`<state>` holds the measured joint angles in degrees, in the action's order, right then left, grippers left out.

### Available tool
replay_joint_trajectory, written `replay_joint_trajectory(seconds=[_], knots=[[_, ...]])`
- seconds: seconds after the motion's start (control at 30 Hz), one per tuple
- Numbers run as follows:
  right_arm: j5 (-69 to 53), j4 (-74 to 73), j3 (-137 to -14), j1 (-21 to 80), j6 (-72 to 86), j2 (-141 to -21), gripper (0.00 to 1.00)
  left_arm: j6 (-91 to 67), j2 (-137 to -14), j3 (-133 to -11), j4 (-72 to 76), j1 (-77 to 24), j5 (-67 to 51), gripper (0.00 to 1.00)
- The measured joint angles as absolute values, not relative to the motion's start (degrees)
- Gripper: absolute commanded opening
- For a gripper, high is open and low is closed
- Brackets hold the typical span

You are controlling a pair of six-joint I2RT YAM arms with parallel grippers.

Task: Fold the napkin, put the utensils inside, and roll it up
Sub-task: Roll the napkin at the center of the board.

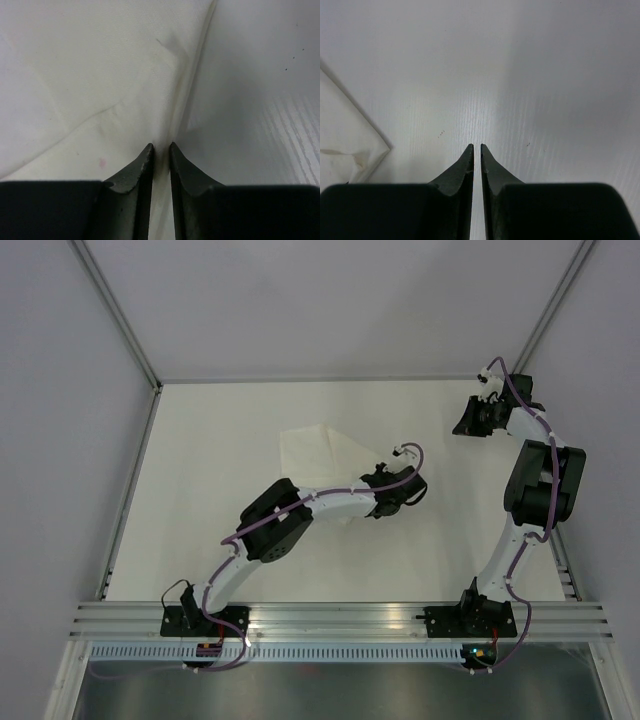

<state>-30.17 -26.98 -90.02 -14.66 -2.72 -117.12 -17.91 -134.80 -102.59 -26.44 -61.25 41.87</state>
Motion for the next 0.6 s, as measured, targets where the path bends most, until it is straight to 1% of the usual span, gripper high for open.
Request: replay_joint_trajectory(seconds=[0.23,0.5,0.6], knots=[[-30.3,-27.0,-90.0,-14.7,-2.7,-117.1,0.14,-17.1,-132.9,-100.7,-24.8,-59.5,35.1,0.17],[-31.1,-27.4,-90.0,-14.7,-3.0,-117.1,0.13,-17.1,-129.3,-96.7,-21.9,-55.9,23.7,0.16],[-31.4,-27.5,-90.0,-14.7,-3.0,-117.1,0.12,-17.3,-128.8,-96.1,-21.4,-55.0,21.3,0.13]])
